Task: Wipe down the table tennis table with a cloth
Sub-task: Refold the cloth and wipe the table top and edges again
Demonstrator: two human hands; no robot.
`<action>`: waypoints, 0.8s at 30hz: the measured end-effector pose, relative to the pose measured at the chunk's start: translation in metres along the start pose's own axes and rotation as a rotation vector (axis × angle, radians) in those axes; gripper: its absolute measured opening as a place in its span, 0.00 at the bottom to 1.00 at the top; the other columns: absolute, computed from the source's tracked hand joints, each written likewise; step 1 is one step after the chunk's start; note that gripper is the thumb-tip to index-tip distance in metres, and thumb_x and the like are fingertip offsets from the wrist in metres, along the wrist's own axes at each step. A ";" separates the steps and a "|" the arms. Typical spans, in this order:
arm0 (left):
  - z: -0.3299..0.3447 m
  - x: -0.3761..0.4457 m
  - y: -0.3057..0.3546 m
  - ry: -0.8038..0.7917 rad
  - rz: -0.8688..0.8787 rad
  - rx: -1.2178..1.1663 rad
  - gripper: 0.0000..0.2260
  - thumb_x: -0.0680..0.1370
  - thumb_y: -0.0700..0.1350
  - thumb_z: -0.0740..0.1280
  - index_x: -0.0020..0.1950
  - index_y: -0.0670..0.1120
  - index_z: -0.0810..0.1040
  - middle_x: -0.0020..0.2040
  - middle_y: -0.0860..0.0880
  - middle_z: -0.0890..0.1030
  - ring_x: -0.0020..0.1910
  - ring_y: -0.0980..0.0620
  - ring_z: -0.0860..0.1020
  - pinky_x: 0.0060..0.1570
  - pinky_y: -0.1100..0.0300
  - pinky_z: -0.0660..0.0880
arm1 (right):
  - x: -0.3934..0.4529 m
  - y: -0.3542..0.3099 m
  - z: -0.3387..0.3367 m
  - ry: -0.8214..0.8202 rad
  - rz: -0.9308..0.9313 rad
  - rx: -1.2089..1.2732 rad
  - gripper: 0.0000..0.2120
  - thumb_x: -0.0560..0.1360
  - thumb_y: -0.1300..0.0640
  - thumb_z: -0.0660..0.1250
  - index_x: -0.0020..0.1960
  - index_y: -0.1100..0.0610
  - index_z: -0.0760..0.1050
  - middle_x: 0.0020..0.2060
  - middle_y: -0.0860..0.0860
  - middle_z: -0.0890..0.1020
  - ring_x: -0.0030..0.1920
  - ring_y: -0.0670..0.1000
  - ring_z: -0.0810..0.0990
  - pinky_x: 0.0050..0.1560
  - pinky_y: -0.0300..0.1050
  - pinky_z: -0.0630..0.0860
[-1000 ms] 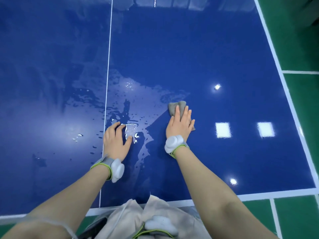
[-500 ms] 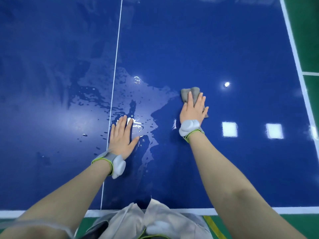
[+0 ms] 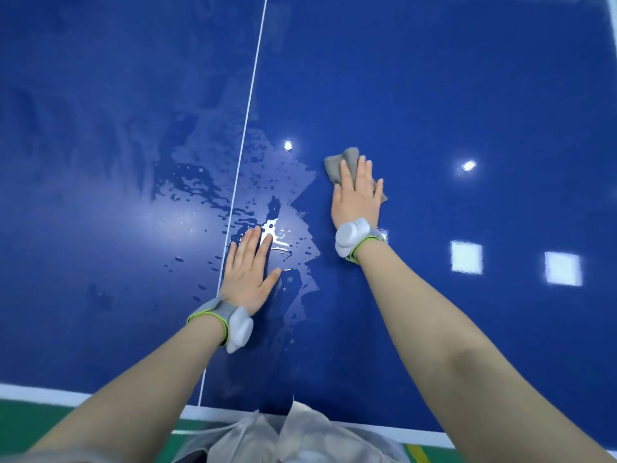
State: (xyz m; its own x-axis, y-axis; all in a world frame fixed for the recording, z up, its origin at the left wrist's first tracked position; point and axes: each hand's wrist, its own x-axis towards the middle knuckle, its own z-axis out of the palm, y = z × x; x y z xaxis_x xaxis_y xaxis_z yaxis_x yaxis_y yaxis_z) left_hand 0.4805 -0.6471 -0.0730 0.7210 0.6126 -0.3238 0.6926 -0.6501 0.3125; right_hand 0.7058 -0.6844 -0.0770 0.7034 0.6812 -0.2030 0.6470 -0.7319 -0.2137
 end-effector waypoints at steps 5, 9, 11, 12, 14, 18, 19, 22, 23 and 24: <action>0.005 0.002 -0.002 0.062 0.014 -0.018 0.31 0.74 0.61 0.42 0.73 0.47 0.42 0.73 0.53 0.41 0.72 0.58 0.37 0.66 0.66 0.25 | -0.007 -0.037 0.010 -0.062 -0.164 -0.027 0.26 0.83 0.50 0.46 0.78 0.54 0.43 0.77 0.57 0.42 0.77 0.55 0.40 0.73 0.56 0.37; 0.008 0.001 -0.003 0.116 0.027 -0.040 0.29 0.77 0.56 0.49 0.74 0.42 0.54 0.74 0.49 0.49 0.73 0.59 0.38 0.69 0.64 0.31 | -0.011 -0.045 0.013 -0.160 -0.586 -0.086 0.25 0.83 0.51 0.48 0.78 0.53 0.46 0.77 0.58 0.44 0.77 0.56 0.42 0.73 0.56 0.38; 0.008 0.002 -0.003 0.125 0.026 -0.033 0.28 0.78 0.56 0.49 0.75 0.42 0.56 0.74 0.48 0.51 0.73 0.62 0.36 0.70 0.63 0.33 | 0.008 -0.036 0.007 -0.183 -0.739 -0.091 0.24 0.83 0.53 0.50 0.78 0.52 0.51 0.77 0.57 0.46 0.77 0.55 0.45 0.74 0.55 0.40; 0.008 0.003 -0.004 0.123 0.027 -0.023 0.28 0.79 0.57 0.48 0.75 0.43 0.56 0.74 0.48 0.52 0.73 0.62 0.37 0.70 0.62 0.34 | 0.022 -0.033 0.004 -0.180 -0.757 -0.108 0.23 0.83 0.53 0.50 0.77 0.51 0.52 0.77 0.56 0.47 0.77 0.54 0.45 0.74 0.54 0.40; 0.007 0.004 -0.004 0.110 0.031 -0.006 0.27 0.80 0.58 0.47 0.75 0.45 0.53 0.74 0.48 0.53 0.73 0.61 0.37 0.71 0.60 0.35 | 0.051 -0.037 -0.003 -0.169 -0.654 -0.121 0.23 0.83 0.54 0.49 0.78 0.50 0.51 0.77 0.55 0.46 0.77 0.54 0.44 0.73 0.53 0.40; 0.010 0.003 -0.006 0.108 0.018 0.008 0.26 0.80 0.58 0.43 0.75 0.46 0.52 0.74 0.48 0.54 0.74 0.60 0.38 0.71 0.59 0.36 | 0.075 -0.074 -0.001 -0.142 -0.386 -0.069 0.24 0.83 0.54 0.47 0.78 0.51 0.48 0.77 0.56 0.44 0.77 0.54 0.41 0.74 0.56 0.40; 0.011 0.003 -0.007 0.113 0.010 0.009 0.26 0.80 0.59 0.42 0.74 0.46 0.52 0.74 0.48 0.55 0.74 0.60 0.38 0.71 0.59 0.36 | 0.075 -0.083 0.002 -0.143 -0.386 -0.074 0.24 0.83 0.54 0.47 0.78 0.52 0.47 0.77 0.56 0.43 0.77 0.54 0.41 0.74 0.56 0.40; 0.011 0.003 -0.007 0.116 0.002 0.013 0.26 0.81 0.58 0.43 0.74 0.45 0.54 0.74 0.46 0.58 0.75 0.58 0.40 0.72 0.58 0.37 | 0.055 -0.102 0.012 -0.165 -0.596 -0.127 0.24 0.83 0.53 0.47 0.78 0.52 0.47 0.77 0.56 0.43 0.77 0.54 0.41 0.73 0.56 0.39; 0.011 0.004 -0.007 0.119 0.001 0.011 0.26 0.80 0.57 0.46 0.74 0.45 0.54 0.74 0.45 0.59 0.75 0.55 0.42 0.72 0.58 0.37 | 0.045 -0.104 0.015 -0.188 -0.703 -0.140 0.24 0.83 0.53 0.47 0.78 0.51 0.47 0.77 0.56 0.43 0.77 0.54 0.41 0.73 0.56 0.39; 0.011 0.004 -0.005 0.119 -0.001 0.012 0.25 0.80 0.56 0.48 0.74 0.45 0.54 0.74 0.43 0.60 0.75 0.53 0.45 0.71 0.58 0.38 | 0.036 -0.105 0.017 -0.220 -0.806 -0.149 0.24 0.83 0.53 0.48 0.78 0.50 0.47 0.77 0.55 0.43 0.77 0.53 0.42 0.73 0.55 0.38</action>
State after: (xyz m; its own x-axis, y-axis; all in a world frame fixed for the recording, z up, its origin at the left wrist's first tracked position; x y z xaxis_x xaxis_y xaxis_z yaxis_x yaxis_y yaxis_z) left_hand 0.4796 -0.6460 -0.0861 0.7183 0.6614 -0.2159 0.6933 -0.6546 0.3013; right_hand 0.6579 -0.5827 -0.0780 -0.0529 0.9723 -0.2275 0.9688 -0.0053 -0.2478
